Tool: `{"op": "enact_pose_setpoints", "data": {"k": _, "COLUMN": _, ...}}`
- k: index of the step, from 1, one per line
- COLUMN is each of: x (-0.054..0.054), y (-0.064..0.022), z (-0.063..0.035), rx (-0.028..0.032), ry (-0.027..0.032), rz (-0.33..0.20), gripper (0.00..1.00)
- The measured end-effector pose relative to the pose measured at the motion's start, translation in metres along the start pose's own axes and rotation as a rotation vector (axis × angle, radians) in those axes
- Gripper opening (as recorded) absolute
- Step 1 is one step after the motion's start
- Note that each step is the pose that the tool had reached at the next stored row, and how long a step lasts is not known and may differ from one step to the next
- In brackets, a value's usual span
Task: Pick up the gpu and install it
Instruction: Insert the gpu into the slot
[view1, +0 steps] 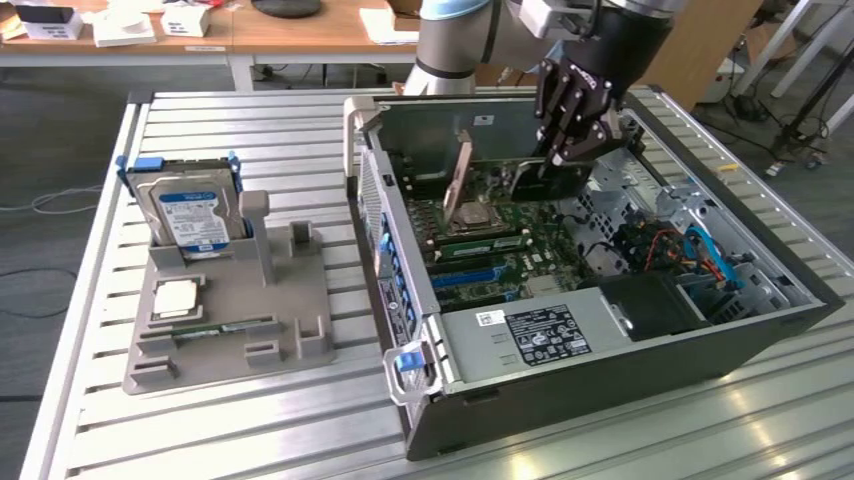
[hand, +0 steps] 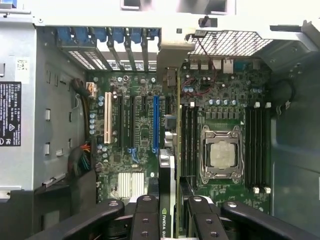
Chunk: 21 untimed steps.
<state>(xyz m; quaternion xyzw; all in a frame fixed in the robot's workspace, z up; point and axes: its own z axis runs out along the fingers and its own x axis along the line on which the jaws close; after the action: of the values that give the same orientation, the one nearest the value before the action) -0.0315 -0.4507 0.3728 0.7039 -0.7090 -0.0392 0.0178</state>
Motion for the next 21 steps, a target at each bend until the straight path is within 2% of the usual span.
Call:
{"op": "enact_pose_setpoints", "data": {"k": 5, "x": 0.001, "y": -0.0006, "z": 0.0086, "rx": 0.0000, "ry": -0.0002, "rz": 0.000, "gripper": 0.27}}
{"op": "enact_pose_setpoints", "data": {"k": 9, "x": 0.001, "y": -0.0006, "z": 0.0086, "rx": 0.0000, "ry": 0.0003, "rz": 0.000, "gripper": 0.27}}
{"op": "enact_pose_setpoints", "data": {"k": 17, "x": 0.001, "y": 0.0122, "z": 0.0097, "rx": 0.0041, "ry": -0.0002, "rz": 0.000, "gripper": 0.27}}
{"op": "enact_pose_setpoints", "data": {"k": 21, "x": 0.001, "y": 0.0126, "z": 0.0114, "rx": 0.0043, "ry": -0.0003, "rz": 0.000, "gripper": 0.27}}
